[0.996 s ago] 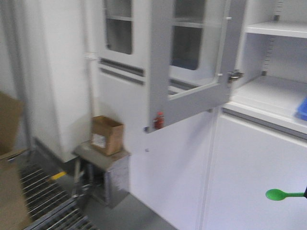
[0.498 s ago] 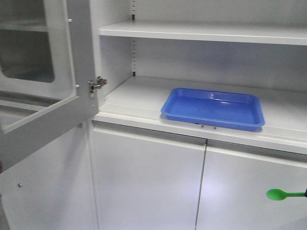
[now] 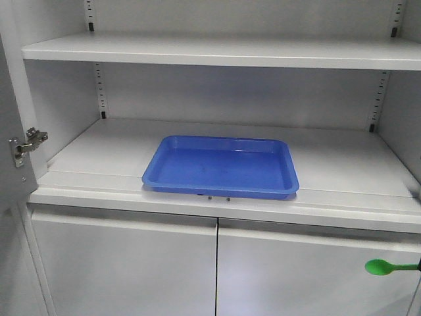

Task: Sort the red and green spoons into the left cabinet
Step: 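Approach the open cabinet shelf with the blue tray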

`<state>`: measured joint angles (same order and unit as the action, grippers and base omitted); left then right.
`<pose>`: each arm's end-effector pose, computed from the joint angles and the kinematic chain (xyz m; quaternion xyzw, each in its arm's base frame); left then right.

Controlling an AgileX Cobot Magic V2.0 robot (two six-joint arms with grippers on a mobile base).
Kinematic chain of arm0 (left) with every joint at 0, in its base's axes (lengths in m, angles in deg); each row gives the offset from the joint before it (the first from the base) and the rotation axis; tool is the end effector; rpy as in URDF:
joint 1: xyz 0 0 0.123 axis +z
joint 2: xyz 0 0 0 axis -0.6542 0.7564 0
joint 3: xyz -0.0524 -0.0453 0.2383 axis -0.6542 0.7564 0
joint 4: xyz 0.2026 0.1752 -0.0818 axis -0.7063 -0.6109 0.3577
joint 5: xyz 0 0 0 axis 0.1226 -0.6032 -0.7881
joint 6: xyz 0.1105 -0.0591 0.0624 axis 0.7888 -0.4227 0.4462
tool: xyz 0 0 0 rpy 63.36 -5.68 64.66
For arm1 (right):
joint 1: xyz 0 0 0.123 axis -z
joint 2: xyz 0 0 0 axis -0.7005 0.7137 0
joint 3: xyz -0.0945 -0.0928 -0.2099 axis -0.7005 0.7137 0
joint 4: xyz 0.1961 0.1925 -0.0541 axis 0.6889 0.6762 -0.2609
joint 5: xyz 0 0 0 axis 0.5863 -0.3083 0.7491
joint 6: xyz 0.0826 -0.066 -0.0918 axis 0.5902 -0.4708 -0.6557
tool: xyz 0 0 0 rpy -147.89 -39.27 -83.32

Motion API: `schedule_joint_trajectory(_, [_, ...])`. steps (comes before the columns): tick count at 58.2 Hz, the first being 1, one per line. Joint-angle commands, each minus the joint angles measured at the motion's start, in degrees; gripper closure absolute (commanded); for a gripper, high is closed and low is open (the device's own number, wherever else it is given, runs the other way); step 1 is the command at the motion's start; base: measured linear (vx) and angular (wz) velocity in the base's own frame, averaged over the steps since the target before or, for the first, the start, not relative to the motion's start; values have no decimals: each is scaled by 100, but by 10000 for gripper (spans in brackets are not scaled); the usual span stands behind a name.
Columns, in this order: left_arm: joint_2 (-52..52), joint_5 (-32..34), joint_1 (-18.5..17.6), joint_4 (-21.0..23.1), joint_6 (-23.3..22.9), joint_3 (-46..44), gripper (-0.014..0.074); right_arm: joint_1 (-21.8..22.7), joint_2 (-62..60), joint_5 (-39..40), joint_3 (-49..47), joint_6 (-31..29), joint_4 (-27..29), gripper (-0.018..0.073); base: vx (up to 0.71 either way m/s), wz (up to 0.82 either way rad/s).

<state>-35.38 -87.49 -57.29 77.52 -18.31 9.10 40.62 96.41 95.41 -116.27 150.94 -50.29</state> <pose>0.2115 -0.0672 0.3227 0.0907 0.7003 -0.1343 0.6952 0.2109 0.0622 0.3219 -0.1516 0.6871 0.1409 0.6965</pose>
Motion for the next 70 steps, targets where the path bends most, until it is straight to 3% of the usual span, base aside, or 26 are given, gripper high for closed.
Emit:
schedule_joint_trajectory(1, [24,461,-26,28,-11,-125,596,32,40,-163,-173,-23,-96,564,26,-11])
schedule_joint_trajectory(70, [24,461,-26,28,-11,-125,596,32,40,-175,-173,-23,-96,564,24,-12])
